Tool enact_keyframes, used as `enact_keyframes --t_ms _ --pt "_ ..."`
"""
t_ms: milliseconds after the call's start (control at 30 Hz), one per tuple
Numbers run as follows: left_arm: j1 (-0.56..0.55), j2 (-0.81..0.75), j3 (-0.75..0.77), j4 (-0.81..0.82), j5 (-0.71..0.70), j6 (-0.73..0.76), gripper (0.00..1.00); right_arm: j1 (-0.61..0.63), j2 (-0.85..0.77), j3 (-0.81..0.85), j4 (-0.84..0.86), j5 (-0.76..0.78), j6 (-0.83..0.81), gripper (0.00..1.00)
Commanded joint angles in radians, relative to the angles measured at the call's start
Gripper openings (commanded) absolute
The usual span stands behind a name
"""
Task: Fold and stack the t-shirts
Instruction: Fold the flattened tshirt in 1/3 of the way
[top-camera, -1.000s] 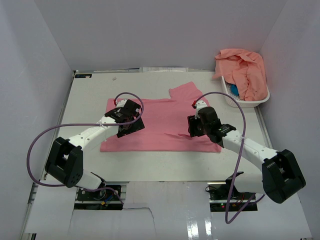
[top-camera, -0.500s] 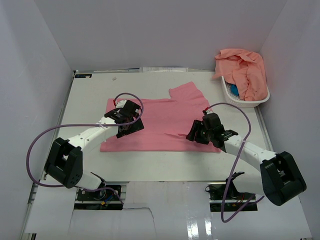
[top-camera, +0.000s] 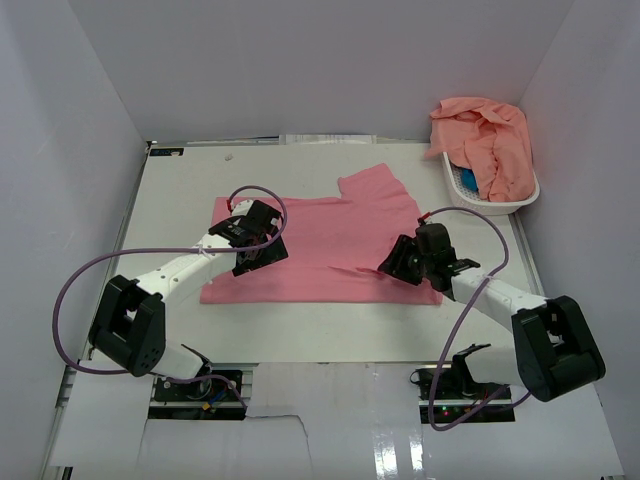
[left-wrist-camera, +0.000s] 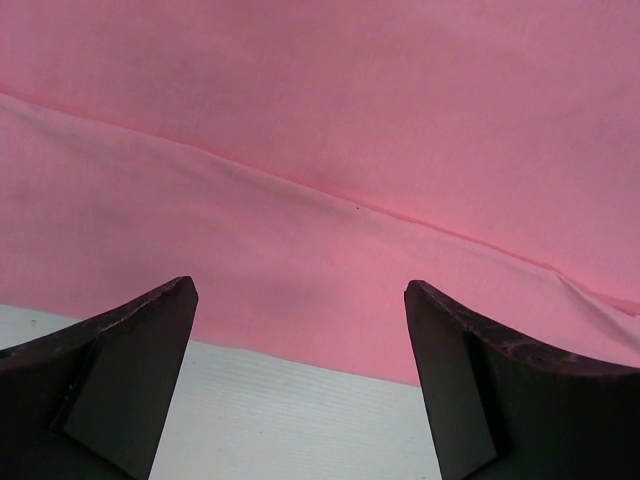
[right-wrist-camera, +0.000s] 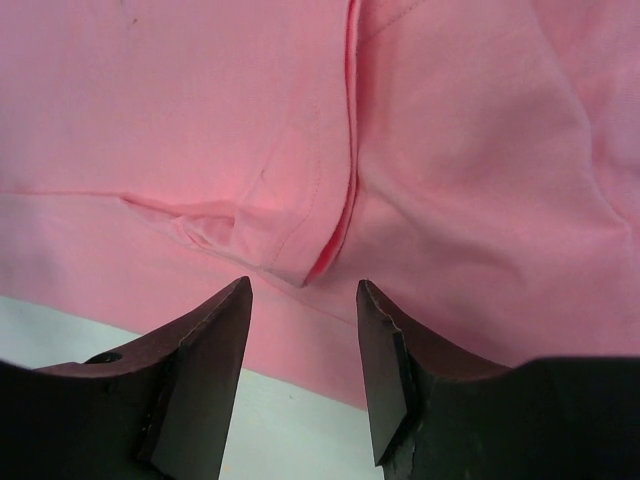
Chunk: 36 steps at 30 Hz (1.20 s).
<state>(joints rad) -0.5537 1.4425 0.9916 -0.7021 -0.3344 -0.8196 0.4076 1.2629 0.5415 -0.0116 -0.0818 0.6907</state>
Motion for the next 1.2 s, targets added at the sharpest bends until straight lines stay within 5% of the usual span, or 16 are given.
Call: enact_keyframes --t_ms 0,467,667,900,1167 --pt "-0.005 -0.033 0.002 0.010 -0.026 0.007 0.96 -0.018 0.029 0.014 0.070 -0.053 0.006 0.52" --pt "-0.005 -0.034 -0.002 0.009 -0.035 0.011 0.96 -0.032 0.102 0.034 0.139 -0.110 0.010 0.31" --pt "-0.005 -0.045 -0.014 0.007 -0.041 0.010 0.96 -0.032 0.110 0.035 0.156 -0.116 0.007 0.08" --pt "-0.005 -0.059 -0.022 0.004 -0.046 0.010 0.97 -0.030 0.159 0.103 0.159 -0.125 -0.048 0.08" --pt "-0.005 -0.056 -0.027 0.001 -0.046 0.005 0.97 -0.030 0.369 0.380 0.121 -0.211 -0.192 0.10"
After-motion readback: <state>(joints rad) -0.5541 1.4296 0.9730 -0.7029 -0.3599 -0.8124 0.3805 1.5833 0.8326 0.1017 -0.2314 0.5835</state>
